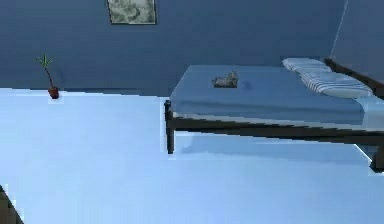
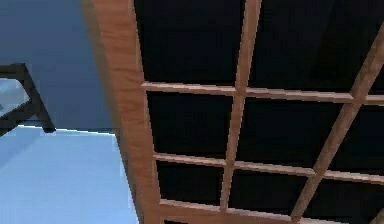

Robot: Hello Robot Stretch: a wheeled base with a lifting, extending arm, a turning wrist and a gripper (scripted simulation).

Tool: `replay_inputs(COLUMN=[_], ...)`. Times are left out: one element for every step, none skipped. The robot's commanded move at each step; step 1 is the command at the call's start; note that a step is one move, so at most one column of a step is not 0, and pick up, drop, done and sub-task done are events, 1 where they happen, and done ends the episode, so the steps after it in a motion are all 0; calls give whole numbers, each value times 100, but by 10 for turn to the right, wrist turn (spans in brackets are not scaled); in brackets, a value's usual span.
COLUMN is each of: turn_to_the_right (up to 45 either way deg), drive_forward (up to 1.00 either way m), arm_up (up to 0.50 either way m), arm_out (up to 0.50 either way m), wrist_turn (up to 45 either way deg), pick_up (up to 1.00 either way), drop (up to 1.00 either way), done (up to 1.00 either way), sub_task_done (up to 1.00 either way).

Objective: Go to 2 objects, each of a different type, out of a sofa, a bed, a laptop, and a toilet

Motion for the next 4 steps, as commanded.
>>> replay_inputs(turn_to_the_right=[0, 60, 0, -90], drive_forward=[15, 0, 30, 0], arm_up=[0, 0, 0, 0], arm_out=[0, 0, 0, 0], wrist_turn=[0, 0, 0, 0], pick_up=[0, 0, 0, 0], drop=[0, 0, 0, 0], done=[0, 0, 0, 0], sub_task_done=[0, 0, 0, 0])
